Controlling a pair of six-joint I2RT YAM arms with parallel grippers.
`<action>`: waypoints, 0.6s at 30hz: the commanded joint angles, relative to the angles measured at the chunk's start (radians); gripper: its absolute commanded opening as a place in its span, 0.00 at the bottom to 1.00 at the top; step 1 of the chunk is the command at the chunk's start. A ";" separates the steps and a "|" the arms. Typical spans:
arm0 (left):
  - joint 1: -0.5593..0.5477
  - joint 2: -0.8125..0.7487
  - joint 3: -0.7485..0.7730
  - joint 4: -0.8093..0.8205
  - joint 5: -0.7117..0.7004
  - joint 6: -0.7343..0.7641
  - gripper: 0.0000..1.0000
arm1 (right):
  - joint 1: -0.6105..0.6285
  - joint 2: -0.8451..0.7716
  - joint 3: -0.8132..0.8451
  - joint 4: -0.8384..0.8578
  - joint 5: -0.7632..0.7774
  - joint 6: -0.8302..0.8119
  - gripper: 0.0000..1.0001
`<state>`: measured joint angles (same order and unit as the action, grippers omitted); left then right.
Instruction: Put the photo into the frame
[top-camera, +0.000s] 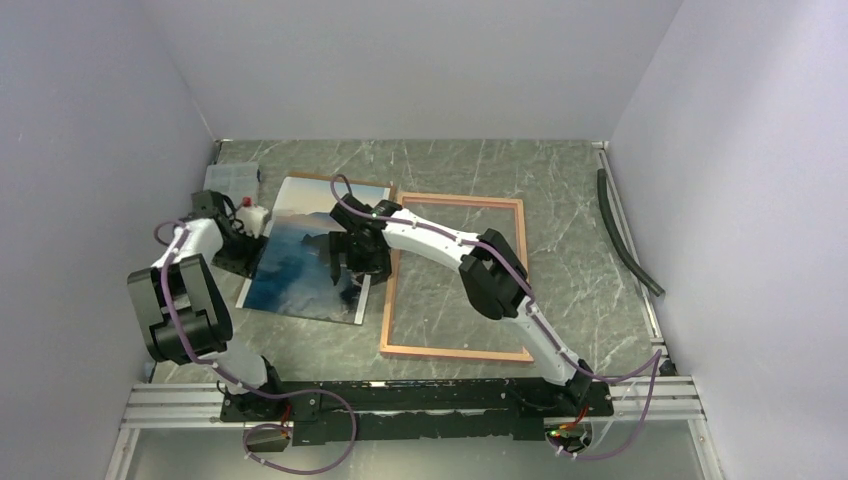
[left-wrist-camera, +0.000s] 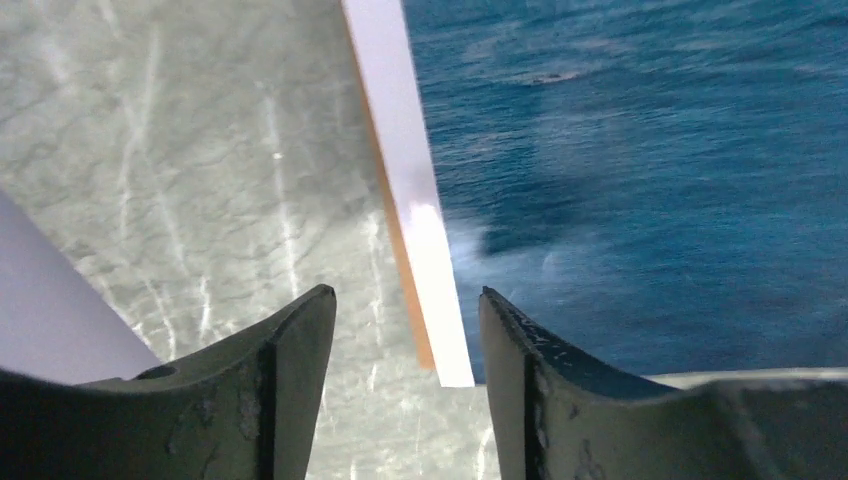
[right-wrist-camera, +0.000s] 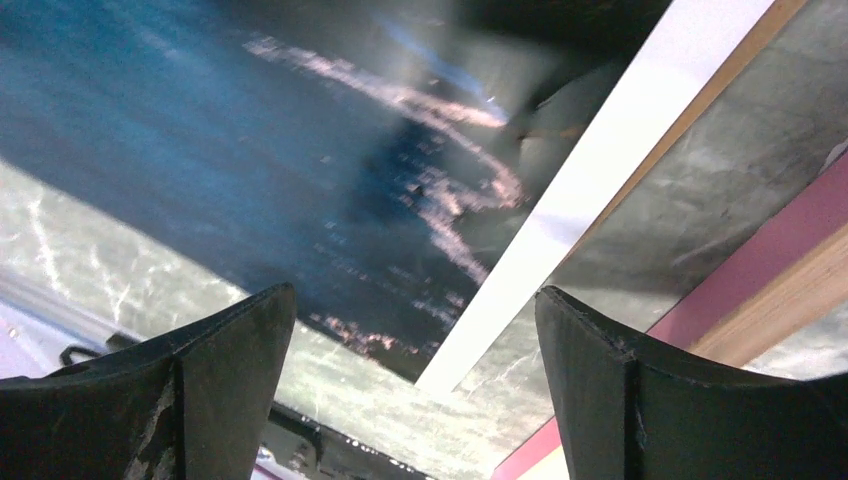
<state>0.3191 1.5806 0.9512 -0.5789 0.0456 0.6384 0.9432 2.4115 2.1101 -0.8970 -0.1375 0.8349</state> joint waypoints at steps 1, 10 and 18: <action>0.084 0.027 0.246 -0.225 0.233 -0.048 0.63 | -0.039 -0.178 -0.056 0.203 -0.033 -0.029 0.96; 0.074 0.217 0.420 -0.148 0.206 -0.142 0.67 | -0.148 0.052 0.223 0.174 0.033 -0.032 0.98; -0.058 0.344 0.552 -0.044 0.115 -0.195 0.67 | -0.199 0.101 0.163 0.222 0.060 -0.014 0.98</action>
<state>0.3233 1.8950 1.3918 -0.6975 0.2031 0.4904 0.7410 2.4836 2.2818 -0.6937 -0.1104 0.8188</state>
